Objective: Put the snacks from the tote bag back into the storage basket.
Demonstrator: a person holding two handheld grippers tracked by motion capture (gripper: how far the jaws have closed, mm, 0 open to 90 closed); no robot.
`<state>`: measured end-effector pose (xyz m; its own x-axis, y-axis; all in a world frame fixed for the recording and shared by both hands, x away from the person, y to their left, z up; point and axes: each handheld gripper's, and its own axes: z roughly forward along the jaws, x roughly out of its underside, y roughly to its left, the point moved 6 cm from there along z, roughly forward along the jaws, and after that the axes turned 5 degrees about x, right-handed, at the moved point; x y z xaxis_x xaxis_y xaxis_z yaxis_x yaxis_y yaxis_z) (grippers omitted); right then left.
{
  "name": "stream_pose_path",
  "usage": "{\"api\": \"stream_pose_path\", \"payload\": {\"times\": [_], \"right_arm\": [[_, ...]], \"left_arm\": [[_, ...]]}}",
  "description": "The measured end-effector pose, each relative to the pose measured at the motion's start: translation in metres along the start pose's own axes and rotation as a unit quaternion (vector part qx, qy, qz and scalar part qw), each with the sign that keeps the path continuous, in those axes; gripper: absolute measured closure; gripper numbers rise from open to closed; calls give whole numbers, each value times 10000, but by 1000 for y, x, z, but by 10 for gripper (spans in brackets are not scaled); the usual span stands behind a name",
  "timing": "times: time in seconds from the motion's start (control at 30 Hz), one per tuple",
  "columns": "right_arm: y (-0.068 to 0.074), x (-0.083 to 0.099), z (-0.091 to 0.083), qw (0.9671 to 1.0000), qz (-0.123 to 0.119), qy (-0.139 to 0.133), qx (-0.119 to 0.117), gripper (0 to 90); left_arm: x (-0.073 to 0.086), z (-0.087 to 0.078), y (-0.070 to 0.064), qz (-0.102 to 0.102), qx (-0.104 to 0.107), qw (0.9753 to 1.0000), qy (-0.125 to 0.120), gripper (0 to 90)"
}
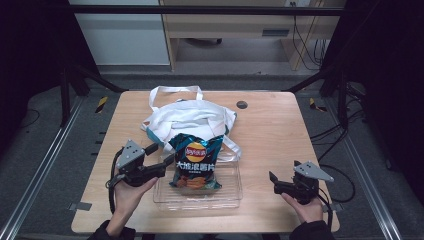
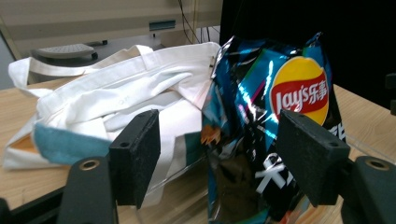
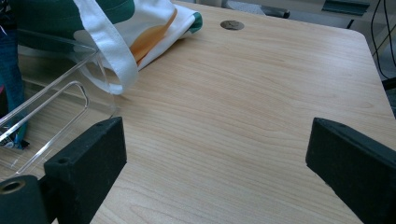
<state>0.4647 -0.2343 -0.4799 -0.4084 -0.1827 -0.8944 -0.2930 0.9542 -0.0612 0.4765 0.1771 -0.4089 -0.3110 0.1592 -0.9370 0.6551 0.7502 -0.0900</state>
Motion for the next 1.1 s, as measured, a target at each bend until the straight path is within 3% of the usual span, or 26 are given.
{"api": "stream_pose_path", "payload": {"times": [0.43, 0.7, 1.1], "right_arm": [[-1, 1, -2, 10000, 64, 22, 17, 53], [-3, 1, -2, 10000, 27, 12, 53, 53], [-8, 4, 0, 9999, 26, 76, 128, 54]], "left_arm": [[36, -18, 27, -74, -360, 9991, 209, 270], [71, -26, 49, -267, -775, 9961, 317, 288], [78, -22, 67, -192, -1003, 9938, 443, 305]]}}
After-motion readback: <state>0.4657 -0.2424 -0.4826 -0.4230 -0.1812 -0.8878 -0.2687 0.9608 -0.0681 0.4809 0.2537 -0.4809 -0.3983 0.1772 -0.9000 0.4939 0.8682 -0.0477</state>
